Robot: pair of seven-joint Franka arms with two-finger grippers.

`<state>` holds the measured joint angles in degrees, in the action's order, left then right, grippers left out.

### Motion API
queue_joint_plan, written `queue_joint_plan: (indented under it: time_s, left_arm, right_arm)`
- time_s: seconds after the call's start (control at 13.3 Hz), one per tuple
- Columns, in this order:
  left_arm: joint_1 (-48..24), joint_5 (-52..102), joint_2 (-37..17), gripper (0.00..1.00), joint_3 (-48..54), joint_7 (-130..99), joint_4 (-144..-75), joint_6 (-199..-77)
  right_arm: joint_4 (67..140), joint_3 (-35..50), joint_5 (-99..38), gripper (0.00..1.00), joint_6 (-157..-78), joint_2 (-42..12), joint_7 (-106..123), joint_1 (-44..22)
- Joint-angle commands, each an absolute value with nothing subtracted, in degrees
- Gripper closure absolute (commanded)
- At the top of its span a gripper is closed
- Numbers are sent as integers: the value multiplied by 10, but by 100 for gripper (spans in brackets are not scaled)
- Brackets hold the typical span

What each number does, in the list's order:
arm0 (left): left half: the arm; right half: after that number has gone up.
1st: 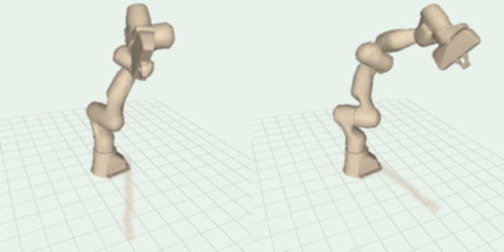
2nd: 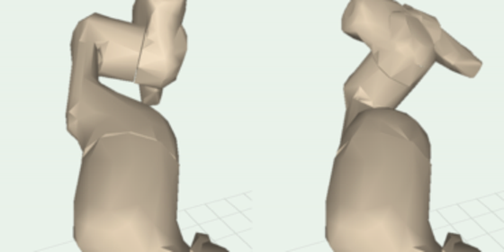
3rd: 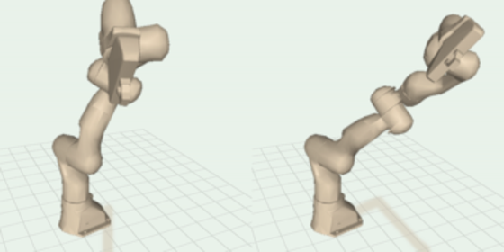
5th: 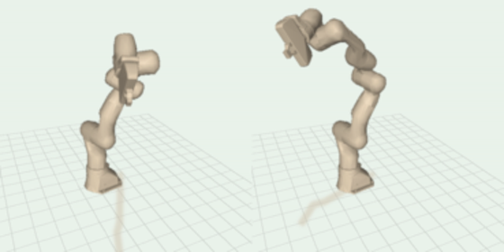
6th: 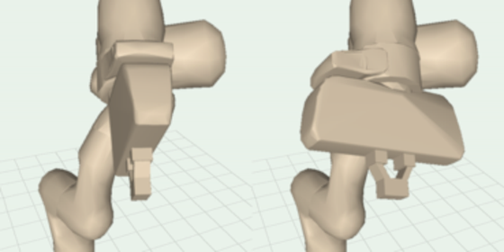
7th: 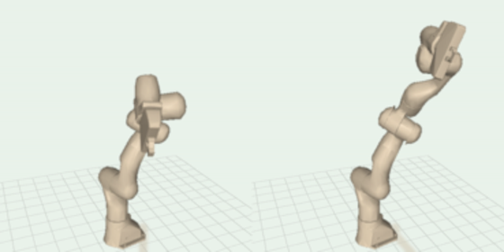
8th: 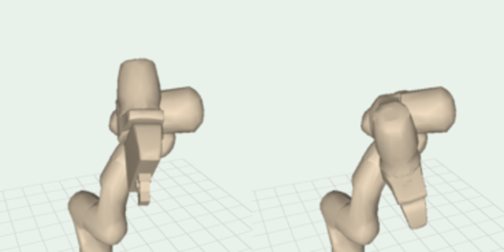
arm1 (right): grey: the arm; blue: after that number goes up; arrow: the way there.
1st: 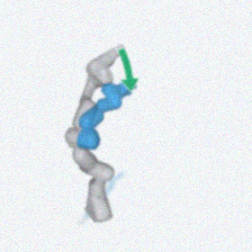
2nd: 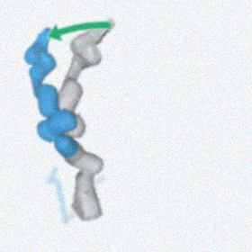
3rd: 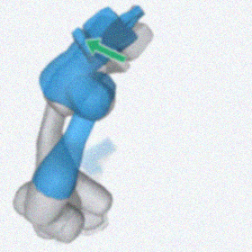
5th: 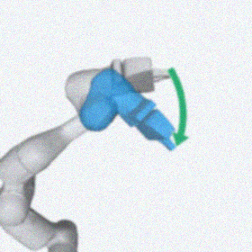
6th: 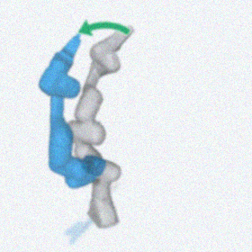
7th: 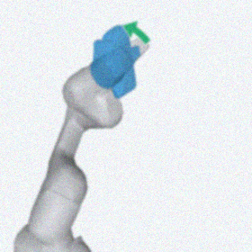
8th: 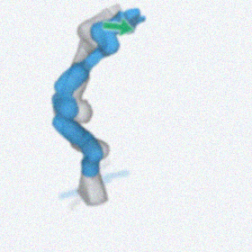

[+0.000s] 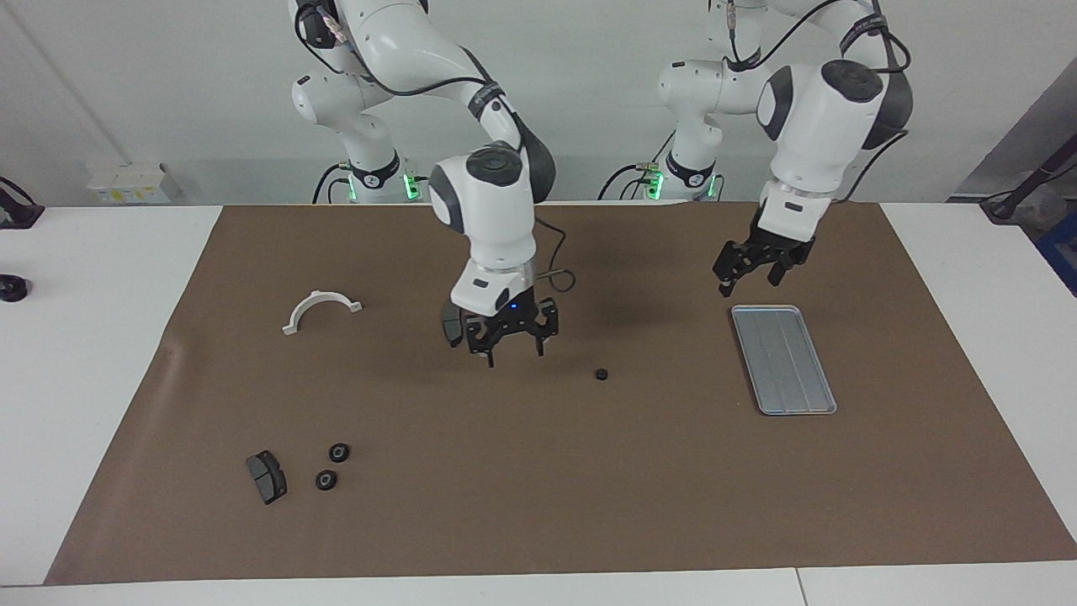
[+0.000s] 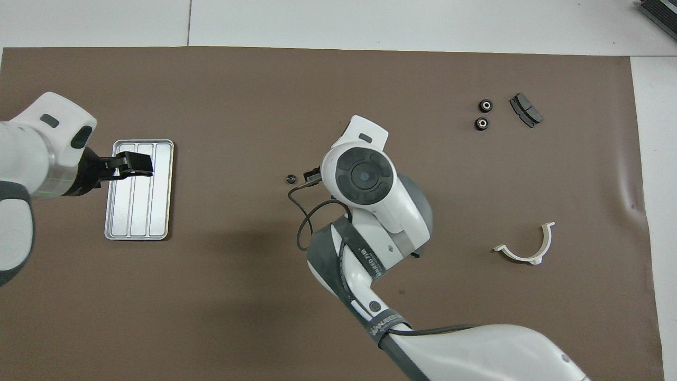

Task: Pick bearing gear from pile to tray
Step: 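Grasp the nut with the left gripper while the right gripper withdraws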

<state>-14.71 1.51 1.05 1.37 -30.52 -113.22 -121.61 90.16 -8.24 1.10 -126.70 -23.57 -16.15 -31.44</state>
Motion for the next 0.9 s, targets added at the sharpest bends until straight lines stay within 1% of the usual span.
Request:
queue_joint_plan:
  time_s: [0.0,0.15,0.3,0.53,0.83]
  left_arm:
    - [-195,-1,-36,0,4,-387,-1127,-1268]
    - [-217,-11,-64,0,5,-464,-1129,-1318]
    - [-264,-42,-123,0,4,-555,-1107,-1343]
    - [-307,-97,-196,0,4,-655,-1077,-1363]
    - [-315,-97,-233,0,4,-671,-1069,-1390]
  right_arm:
    - [890,-75,9,14,-1255,-245,-141,-272]
    - [891,-75,9,14,-1238,-245,-111,-258]
    - [892,-75,9,14,-1233,-247,-61,-234]
    - [896,-75,8,14,-1234,-248,-32,-208]
    - [900,-75,8,15,-1239,-250,10,-145]
